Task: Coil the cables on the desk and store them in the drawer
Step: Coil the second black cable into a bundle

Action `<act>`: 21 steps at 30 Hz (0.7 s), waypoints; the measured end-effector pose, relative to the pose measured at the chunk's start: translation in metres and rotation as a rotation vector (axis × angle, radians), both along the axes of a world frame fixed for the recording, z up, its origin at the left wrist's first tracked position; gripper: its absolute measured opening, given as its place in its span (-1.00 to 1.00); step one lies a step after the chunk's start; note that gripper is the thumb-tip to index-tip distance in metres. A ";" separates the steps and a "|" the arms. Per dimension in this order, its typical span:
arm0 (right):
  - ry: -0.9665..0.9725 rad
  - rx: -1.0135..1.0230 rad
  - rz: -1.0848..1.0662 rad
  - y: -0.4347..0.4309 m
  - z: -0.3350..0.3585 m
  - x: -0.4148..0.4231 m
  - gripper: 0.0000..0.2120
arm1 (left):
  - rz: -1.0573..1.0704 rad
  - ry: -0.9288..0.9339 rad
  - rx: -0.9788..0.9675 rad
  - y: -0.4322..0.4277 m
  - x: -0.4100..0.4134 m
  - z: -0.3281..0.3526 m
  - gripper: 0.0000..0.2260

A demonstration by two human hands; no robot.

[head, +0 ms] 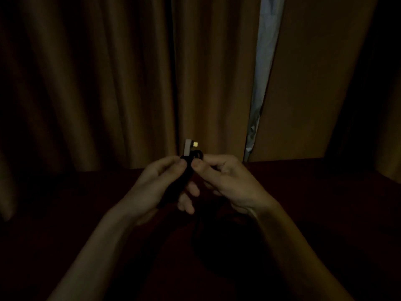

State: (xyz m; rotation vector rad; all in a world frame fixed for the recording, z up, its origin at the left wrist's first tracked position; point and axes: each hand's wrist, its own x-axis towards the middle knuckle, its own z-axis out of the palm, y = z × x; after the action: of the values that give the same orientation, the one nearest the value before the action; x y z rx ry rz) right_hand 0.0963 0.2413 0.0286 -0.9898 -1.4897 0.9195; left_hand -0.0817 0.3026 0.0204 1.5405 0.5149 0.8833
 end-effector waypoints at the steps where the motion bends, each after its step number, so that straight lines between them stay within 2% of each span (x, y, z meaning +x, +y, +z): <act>1: -0.018 -0.004 0.025 0.000 0.000 0.000 -0.62 | -0.026 -0.031 -0.037 0.001 0.003 -0.003 -0.67; 3: -0.002 -0.007 0.042 0.003 -0.001 0.001 -0.66 | 0.005 -0.085 -0.045 0.002 0.011 -0.009 -0.73; 5: 0.062 -0.037 0.036 0.008 -0.006 0.001 -0.70 | 0.075 -0.119 -0.001 0.004 0.018 -0.013 -0.71; 11: 0.230 -0.186 -0.026 0.013 -0.008 -0.021 -0.74 | 0.320 -0.138 0.286 0.004 0.023 -0.019 -0.80; 16: 0.277 -0.236 -0.114 0.012 -0.006 -0.026 -0.80 | 0.513 -0.036 0.470 0.002 0.023 -0.020 -0.70; 17: 0.278 -0.244 -0.138 0.010 -0.005 -0.027 -0.77 | 0.574 0.005 0.549 0.002 0.023 -0.022 -0.68; 21: 0.237 -0.215 -0.179 0.005 -0.002 -0.036 -0.71 | 0.833 0.174 1.076 0.014 0.016 -0.033 -0.66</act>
State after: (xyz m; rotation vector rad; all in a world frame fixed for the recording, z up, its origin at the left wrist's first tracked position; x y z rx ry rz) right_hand 0.0605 0.2458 0.0261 -1.1080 -1.1021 1.0424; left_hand -0.0658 0.3170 -0.0131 2.4291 0.9180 1.8682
